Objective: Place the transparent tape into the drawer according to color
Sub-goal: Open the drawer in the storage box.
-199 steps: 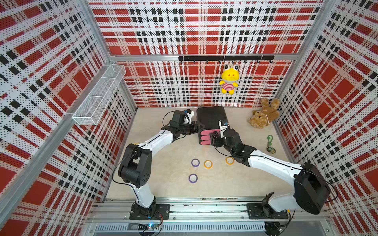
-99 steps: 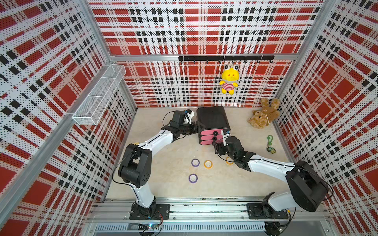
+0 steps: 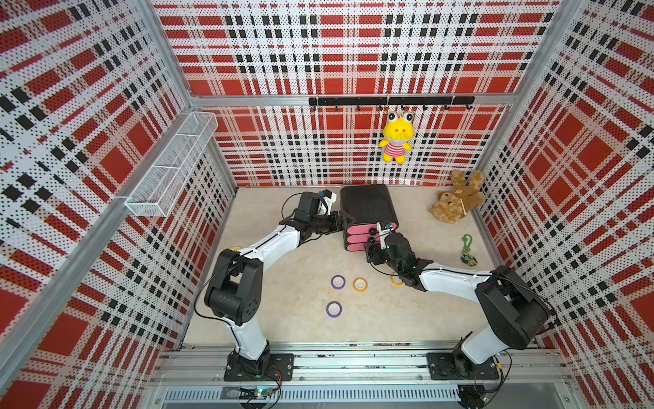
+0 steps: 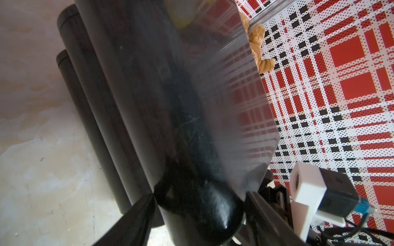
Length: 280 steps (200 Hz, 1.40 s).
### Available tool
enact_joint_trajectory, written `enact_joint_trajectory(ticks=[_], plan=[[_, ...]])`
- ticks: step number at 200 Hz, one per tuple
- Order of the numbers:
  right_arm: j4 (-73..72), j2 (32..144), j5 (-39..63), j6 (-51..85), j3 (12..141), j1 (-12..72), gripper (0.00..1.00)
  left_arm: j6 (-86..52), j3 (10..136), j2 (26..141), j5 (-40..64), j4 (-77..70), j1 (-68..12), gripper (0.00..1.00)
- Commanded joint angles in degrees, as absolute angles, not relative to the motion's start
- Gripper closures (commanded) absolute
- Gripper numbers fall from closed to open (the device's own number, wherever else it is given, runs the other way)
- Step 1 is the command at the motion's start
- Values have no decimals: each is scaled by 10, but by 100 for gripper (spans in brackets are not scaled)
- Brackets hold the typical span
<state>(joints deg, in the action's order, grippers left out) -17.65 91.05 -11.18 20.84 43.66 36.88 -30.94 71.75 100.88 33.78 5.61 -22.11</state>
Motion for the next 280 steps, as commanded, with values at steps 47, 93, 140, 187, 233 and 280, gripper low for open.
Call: enact_joint_trajectory(ticks=[47,93,140,187,233,280], plan=[[-212,932,-138,215,459,364,23,-297,727,1018,345,65,-218,26],[-202,948,-143,221,474,364,25,-296,727,1017,347,66,-218,26],[-189,955,-138,231,475,364,31,-296,727,1016,347,67,-217,26],[-186,958,-140,235,474,364,45,-295,727,1014,348,68,-216,26],[-184,951,-133,238,466,365,59,-295,727,1013,347,68,-216,26],[-181,930,-124,241,443,365,66,-295,727,1013,348,68,-216,26]])
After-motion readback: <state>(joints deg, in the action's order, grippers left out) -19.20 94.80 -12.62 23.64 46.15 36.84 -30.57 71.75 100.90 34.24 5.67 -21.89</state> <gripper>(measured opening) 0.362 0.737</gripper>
